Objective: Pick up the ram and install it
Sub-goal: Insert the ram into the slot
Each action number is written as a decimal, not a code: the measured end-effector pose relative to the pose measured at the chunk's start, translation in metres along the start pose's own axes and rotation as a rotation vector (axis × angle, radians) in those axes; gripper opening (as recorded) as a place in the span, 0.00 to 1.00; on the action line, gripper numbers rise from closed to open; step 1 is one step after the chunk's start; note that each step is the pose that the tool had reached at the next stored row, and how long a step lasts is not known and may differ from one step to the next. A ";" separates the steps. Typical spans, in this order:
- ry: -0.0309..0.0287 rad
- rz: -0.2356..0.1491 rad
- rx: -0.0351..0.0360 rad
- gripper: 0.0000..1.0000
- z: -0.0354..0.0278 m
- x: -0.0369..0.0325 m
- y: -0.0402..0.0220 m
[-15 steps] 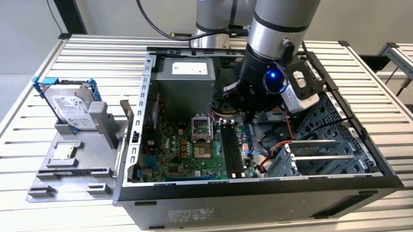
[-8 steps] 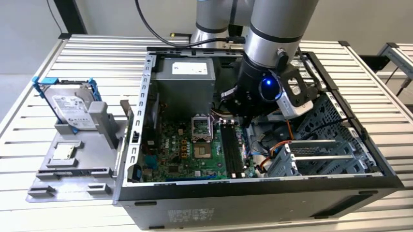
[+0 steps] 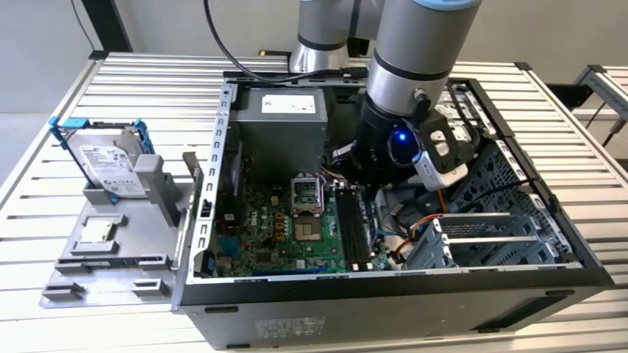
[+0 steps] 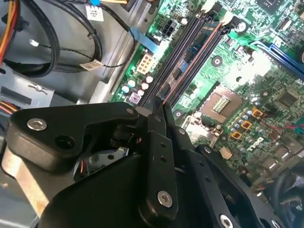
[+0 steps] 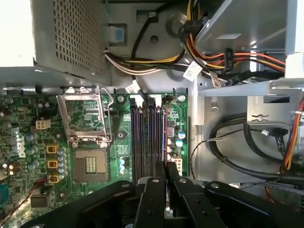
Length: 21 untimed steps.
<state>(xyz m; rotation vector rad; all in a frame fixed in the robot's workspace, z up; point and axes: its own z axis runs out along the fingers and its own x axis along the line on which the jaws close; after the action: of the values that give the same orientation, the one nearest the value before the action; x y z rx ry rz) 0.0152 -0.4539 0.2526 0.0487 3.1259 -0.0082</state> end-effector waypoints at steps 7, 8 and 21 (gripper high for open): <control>0.0004 -0.002 -0.0001 0.00 0.0113 0.0001 -0.0040; 0.0007 -0.002 0.0000 0.00 0.0113 0.0000 -0.0040; 0.0017 -0.006 0.0010 0.00 0.0248 0.0018 -0.0040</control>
<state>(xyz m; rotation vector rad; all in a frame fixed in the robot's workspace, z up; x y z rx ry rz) 0.0136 -0.4580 0.2278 0.0389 3.1278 -0.0099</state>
